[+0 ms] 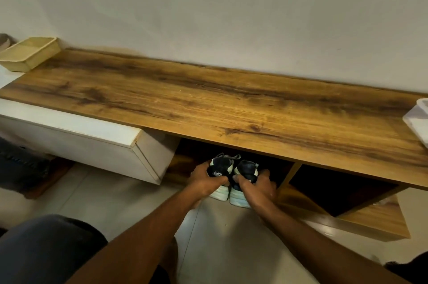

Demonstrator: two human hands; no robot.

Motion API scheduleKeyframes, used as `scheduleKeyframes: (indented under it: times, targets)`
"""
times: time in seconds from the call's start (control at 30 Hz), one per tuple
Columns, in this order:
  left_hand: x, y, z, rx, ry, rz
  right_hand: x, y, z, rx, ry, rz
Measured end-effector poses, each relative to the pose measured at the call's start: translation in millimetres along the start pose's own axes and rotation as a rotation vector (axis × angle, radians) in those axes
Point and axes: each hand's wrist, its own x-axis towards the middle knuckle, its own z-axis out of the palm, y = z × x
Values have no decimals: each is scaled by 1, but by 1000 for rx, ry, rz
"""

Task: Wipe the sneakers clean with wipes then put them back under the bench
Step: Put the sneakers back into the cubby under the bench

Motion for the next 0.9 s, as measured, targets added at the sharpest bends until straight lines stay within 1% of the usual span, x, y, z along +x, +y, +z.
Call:
scheduleKeyframes:
  times: [0.1, 0.2, 0.37, 0.43, 0.53, 0.6, 0.7, 0.8, 0.9]
  targets:
    - [13, -13, 5, 0, -12, 25, 13, 11, 12, -26, 25, -18]
    - [24, -23, 6, 54, 2, 50, 18, 22, 23, -34, 37, -55]
    - [44, -42, 8, 93, -7, 35, 26, 33, 38, -75, 21, -140]
    - [54, -46, 8, 146, -15, 39, 31, 36, 43, -112, 24, -166]
    - [71, -51, 8, 237, 10, 40, 40, 39, 53, -154, 83, -208]
    - [78, -53, 10, 297, 31, 56, 46, 41, 58, -173, 121, -217]
    - [90, -57, 11, 361, 57, 80, 58, 49, 69, -179, 131, -219]
    - [102, -69, 7, 321, 43, 56, 68, 55, 83, -137, 124, -220]
    - [109, -84, 9, 307, 42, 51, 71, 57, 92, -120, 154, -229]
